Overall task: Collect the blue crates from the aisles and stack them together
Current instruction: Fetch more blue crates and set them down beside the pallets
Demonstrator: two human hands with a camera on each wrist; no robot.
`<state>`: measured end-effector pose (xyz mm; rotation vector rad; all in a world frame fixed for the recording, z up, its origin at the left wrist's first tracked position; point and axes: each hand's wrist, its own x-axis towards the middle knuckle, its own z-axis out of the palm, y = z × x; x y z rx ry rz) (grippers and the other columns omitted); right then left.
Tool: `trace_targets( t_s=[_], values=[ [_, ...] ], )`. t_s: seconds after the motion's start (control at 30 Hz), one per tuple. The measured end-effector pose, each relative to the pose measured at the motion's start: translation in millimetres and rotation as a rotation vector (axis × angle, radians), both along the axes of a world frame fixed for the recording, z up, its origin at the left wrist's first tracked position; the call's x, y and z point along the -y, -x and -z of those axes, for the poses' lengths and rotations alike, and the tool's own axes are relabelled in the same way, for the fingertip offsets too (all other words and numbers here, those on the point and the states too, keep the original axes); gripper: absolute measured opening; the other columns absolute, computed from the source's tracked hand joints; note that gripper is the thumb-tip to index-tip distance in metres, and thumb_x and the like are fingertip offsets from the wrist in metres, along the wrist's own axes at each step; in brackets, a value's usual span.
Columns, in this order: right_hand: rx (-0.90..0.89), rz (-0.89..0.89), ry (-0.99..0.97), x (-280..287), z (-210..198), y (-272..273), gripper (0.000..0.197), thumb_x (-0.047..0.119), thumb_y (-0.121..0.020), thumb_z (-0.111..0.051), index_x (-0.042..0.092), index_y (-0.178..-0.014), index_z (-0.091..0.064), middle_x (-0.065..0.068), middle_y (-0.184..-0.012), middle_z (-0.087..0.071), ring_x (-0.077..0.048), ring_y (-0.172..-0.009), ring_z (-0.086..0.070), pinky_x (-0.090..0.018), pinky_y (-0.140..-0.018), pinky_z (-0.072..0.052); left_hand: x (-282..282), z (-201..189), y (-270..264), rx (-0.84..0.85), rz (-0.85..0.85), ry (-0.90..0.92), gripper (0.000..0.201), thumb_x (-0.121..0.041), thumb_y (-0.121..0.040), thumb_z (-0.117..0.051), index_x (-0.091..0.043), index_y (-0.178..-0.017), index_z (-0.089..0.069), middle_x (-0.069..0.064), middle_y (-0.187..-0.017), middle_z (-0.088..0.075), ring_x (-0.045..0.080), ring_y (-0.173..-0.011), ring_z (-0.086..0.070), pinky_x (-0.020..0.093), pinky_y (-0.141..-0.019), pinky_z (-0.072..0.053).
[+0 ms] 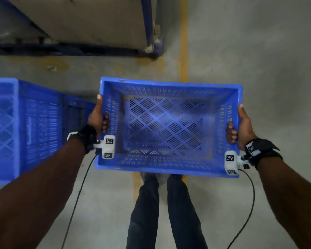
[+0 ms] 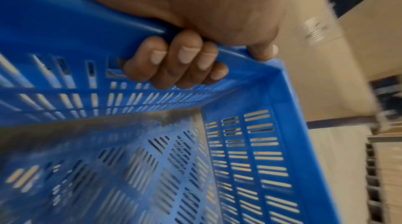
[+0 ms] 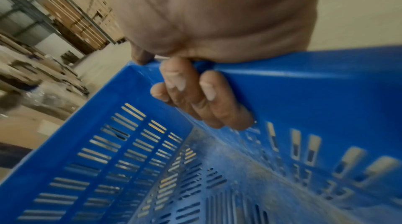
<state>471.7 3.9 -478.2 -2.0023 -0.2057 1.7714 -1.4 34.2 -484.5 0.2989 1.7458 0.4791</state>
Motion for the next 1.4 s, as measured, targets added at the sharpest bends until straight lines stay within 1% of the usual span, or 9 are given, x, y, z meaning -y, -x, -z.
trace_targets(
  t_s=[0.13,0.4,0.53,0.6,0.73,0.87,1.03,1.13,1.4],
  values=[
    [0.032,0.013,-0.033,-0.7,-102.8,4.8,0.077,0.095,-0.073,-0.036,0.019,-0.061,-0.036,0.002,-0.042,-0.020,-0.014,-0.030,-0.015,-0.015,-0.037,-0.015,2.6,-101.8,-1.1,-0.094,-0.014,-0.044,0.081,-0.103,-0.058,-0.043,-0.022,-0.055,-0.038,0.000,-0.050,-0.025,0.017,-0.040,-0.021,0.023,-0.043,-0.016],
    [0.119,-0.024,-0.110,1.6,-342.5,7.8,0.078,0.098,-0.064,-0.043,0.020,-0.060,-0.037,0.002,-0.047,-0.020,-0.015,-0.033,-0.016,-0.018,-0.040,-0.012,14.9,-336.6,-0.7,-0.107,-0.078,-0.167,0.078,-0.099,-0.061,-0.046,-0.022,-0.059,-0.037,-0.001,-0.050,-0.025,0.014,-0.038,-0.019,0.022,-0.042,-0.013],
    [0.095,-0.020,-0.156,4.2,-421.8,3.1,0.078,0.098,-0.065,-0.042,0.021,-0.060,-0.036,0.003,-0.046,-0.020,-0.014,-0.033,-0.015,-0.017,-0.041,-0.011,16.9,-418.8,-0.5,-0.099,-0.114,-0.222,0.074,-0.097,-0.065,-0.048,-0.023,-0.061,-0.037,-0.004,-0.049,-0.026,0.011,-0.036,-0.019,0.017,-0.039,-0.012],
    [0.082,-0.020,-0.170,7.8,-452.3,0.7,0.078,0.099,-0.065,-0.041,0.021,-0.061,-0.035,0.004,-0.045,-0.020,-0.013,-0.032,-0.015,-0.017,-0.041,-0.011,17.6,-451.8,-3.2,-0.064,-0.109,-0.234,0.076,-0.099,-0.060,-0.048,-0.025,-0.062,-0.036,-0.005,-0.049,-0.025,0.009,-0.035,-0.018,0.015,-0.037,-0.012],
    [0.056,0.007,-0.252,10.1,-484.0,-12.2,0.077,0.098,-0.067,-0.040,0.021,-0.061,-0.033,0.004,-0.044,-0.019,-0.013,-0.032,-0.015,-0.016,-0.041,-0.012,15.2,-489.4,-10.0,-0.027,-0.114,-0.302,0.074,-0.098,-0.060,-0.052,-0.025,-0.064,-0.040,-0.006,-0.049,-0.027,0.007,-0.033,-0.017,0.013,-0.036,-0.012],
    [0.040,0.011,-0.259,18.3,-502.5,-22.8,0.077,0.097,-0.067,-0.042,0.021,-0.062,-0.033,0.004,-0.044,-0.019,-0.012,-0.031,-0.014,-0.014,-0.040,-0.014,9.7,-513.2,-25.6,-0.023,-0.058,-0.345,0.069,-0.092,-0.071,-0.048,-0.024,-0.066,-0.041,-0.006,-0.051,-0.027,0.007,-0.036,-0.016,0.012,-0.037,-0.013],
    [0.064,0.058,-0.300,30.0,-516.2,-36.1,0.077,0.098,-0.063,-0.044,0.022,-0.062,-0.034,0.004,-0.048,-0.019,-0.012,-0.035,-0.014,-0.016,-0.039,-0.013,-3.2,-523.0,-35.2,-0.001,0.019,-0.350,0.075,-0.097,-0.062,-0.049,-0.023,-0.063,-0.038,-0.004,-0.055,-0.022,0.010,-0.038,-0.013,0.015,-0.038,-0.013],
    [0.090,0.109,-0.313,48.6,-523.8,-37.9,0.078,0.100,-0.061,-0.044,0.022,-0.061,-0.036,0.003,-0.050,-0.019,-0.013,-0.036,-0.014,-0.017,-0.041,-0.014,-12.4,-526.2,-43.6,0.004,0.100,-0.352,0.076,-0.098,-0.063,-0.046,-0.023,-0.064,-0.037,-0.003,-0.055,-0.021,0.011,-0.042,-0.011,0.020,-0.045,-0.008],
    [0.157,0.387,-0.310,142.7,-530.7,-36.0,0.076,0.096,-0.068,-0.042,0.020,-0.062,-0.037,0.002,-0.051,-0.019,-0.013,-0.037,-0.014,-0.019,-0.042,-0.012,-43.9,-534.4,-87.5,0.016,0.411,-0.320,0.081,-0.103,-0.054,-0.044,-0.022,-0.064,-0.039,-0.002,-0.057,-0.024,0.013,-0.044,-0.014,0.021,-0.044,-0.012]
  ],
)
